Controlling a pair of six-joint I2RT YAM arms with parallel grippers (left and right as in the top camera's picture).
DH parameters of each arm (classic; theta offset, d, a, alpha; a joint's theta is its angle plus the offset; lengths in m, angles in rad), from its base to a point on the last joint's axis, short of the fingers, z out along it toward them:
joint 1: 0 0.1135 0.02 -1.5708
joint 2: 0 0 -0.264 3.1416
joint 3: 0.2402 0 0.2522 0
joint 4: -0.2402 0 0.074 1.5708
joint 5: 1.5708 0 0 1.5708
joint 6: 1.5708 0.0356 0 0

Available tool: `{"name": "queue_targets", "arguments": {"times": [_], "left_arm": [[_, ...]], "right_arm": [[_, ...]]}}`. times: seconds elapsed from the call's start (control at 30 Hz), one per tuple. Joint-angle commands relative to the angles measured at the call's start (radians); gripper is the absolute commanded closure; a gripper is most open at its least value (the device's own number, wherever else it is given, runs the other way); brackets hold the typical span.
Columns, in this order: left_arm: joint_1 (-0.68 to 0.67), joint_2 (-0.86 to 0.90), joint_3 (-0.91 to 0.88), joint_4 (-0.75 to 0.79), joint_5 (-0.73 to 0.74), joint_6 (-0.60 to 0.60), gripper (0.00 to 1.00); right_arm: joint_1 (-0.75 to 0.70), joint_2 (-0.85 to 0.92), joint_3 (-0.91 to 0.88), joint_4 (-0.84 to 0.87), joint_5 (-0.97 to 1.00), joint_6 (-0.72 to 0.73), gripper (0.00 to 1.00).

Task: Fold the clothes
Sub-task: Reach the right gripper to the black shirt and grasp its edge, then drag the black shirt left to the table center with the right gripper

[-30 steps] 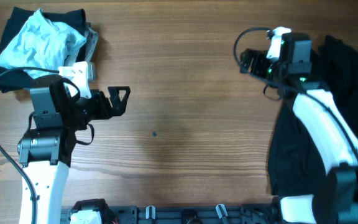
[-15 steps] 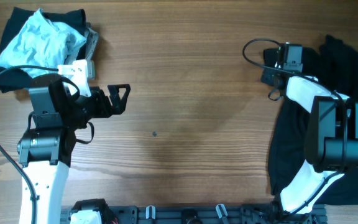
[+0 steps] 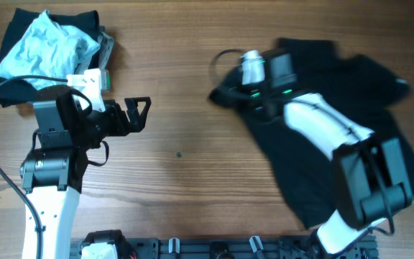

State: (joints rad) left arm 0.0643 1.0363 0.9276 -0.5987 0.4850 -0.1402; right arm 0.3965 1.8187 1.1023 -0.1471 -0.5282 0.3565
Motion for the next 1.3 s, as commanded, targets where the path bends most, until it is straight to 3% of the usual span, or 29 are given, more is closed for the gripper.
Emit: {"name": "queue_targets", "arguments": {"times": [0.0, 0.07, 0.1, 0.23, 0.37, 0.4, 0.43, 0.5, 0.7, 0.9, 1.0, 1.07, 1.2, 1.27], "left_arm": [[-0.006, 0.003, 0.021, 0.007, 0.012, 0.026, 0.00], [-0.006, 0.003, 0.021, 0.009, 0.011, 0.029, 0.00], [-0.006, 0.004, 0.021, 0.011, 0.011, 0.029, 0.00], [-0.006, 0.005, 0.021, 0.024, 0.012, 0.032, 0.01], [-0.028, 0.040, 0.021, 0.027, 0.011, 0.032, 0.16], [-0.041, 0.058, 0.021, 0.027, 0.011, 0.037, 0.23], [-0.063, 0.085, 0.021, 0.026, 0.011, 0.058, 0.37], [-0.108, 0.140, 0.021, 0.032, -0.016, 0.084, 0.64], [-0.266, 0.443, 0.021, 0.181, -0.191, 0.084, 0.96], [-0.322, 0.780, 0.021, 0.446, -0.191, 0.103, 0.96], [-0.313, 0.883, 0.021, 0.484, -0.193, 0.103, 0.96], [-0.301, 0.909, 0.021, 0.475, -0.273, 0.082, 0.96], [-0.227, 0.915, 0.021, 0.318, -0.726, -0.256, 0.96], [-0.158, 0.915, 0.021, 0.269, -0.723, -0.311, 0.96]], "right_arm": [[0.225, -0.018, 0.003, -0.006, -0.024, 0.065, 0.45], [0.294, -0.026, 0.003, -0.008, 0.048, 0.066, 0.05], [0.303, -0.047, 0.003, -0.011, 0.091, 0.067, 0.00], [0.237, -0.164, 0.003, -0.067, 0.200, 0.070, 0.01], [0.084, -0.327, 0.003, -0.214, 0.339, 0.142, 0.02], [0.029, -0.367, 0.003, -0.268, 0.359, 0.170, 0.06], [-0.019, -0.394, 0.003, -0.308, 0.360, 0.179, 0.11], [-0.135, -0.438, 0.003, -0.395, 0.356, 0.193, 0.13], [-0.372, -0.454, 0.003, -0.547, 0.291, 0.163, 0.08], [-0.398, -0.454, 0.003, -0.606, 0.267, 0.059, 0.08], [-0.398, -0.452, 0.003, -0.640, 0.270, 0.057, 0.09], [-0.398, -0.446, 0.002, -0.653, 0.272, 0.058, 0.09], [-0.398, -0.406, 0.002, -0.710, 0.322, 0.086, 0.05], [-0.398, -0.372, 0.002, -0.737, 0.364, 0.118, 0.01]]}}
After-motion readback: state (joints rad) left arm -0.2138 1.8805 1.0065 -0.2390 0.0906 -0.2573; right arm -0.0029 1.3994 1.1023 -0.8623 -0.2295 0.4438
